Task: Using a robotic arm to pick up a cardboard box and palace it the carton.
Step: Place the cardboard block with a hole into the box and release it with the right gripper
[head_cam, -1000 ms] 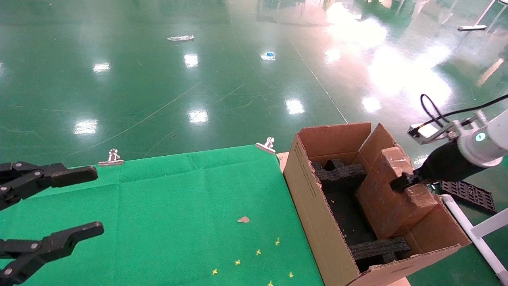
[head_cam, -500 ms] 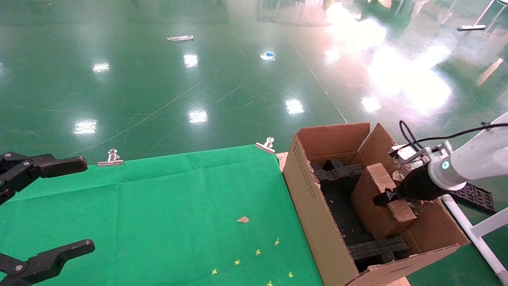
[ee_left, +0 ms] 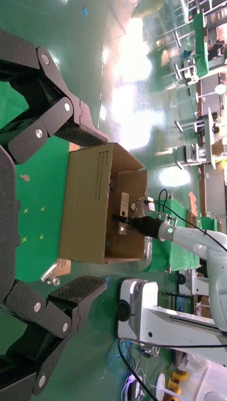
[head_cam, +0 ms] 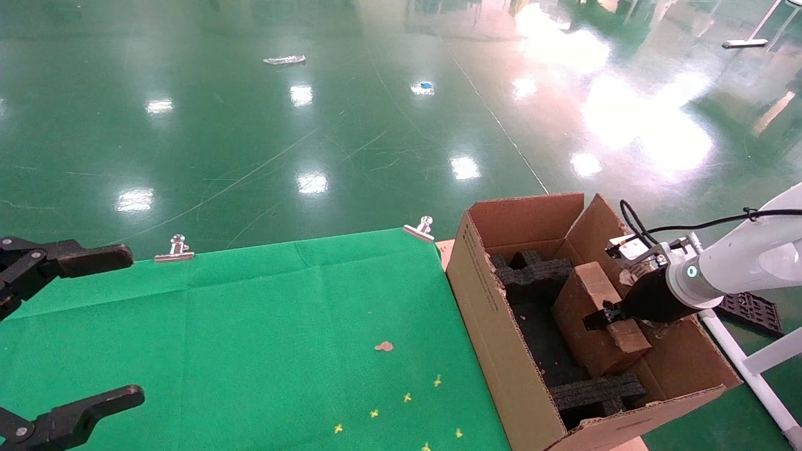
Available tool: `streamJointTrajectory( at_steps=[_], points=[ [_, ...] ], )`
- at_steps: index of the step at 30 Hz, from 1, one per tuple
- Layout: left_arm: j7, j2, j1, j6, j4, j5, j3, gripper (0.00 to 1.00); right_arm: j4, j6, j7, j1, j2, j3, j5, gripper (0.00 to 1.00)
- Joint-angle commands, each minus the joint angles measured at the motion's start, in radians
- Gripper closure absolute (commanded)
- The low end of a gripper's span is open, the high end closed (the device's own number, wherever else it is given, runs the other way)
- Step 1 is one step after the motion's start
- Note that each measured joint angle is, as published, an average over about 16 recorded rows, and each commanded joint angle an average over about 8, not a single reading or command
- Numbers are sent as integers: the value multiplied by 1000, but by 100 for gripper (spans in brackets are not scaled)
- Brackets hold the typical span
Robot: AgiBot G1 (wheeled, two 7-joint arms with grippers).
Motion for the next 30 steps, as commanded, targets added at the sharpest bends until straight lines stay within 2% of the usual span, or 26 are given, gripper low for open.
streamJointTrajectory(
  at_steps=[1, 30],
  points=[
    [0, 0, 0, 0, 0, 0, 0, 0, -5, -6, -7, 3, -2, 0, 0, 0],
    [1, -1, 0, -1, 0, -1, 2, 0, -31, -45, -23, 54, -18, -19, -27, 0]
  ],
)
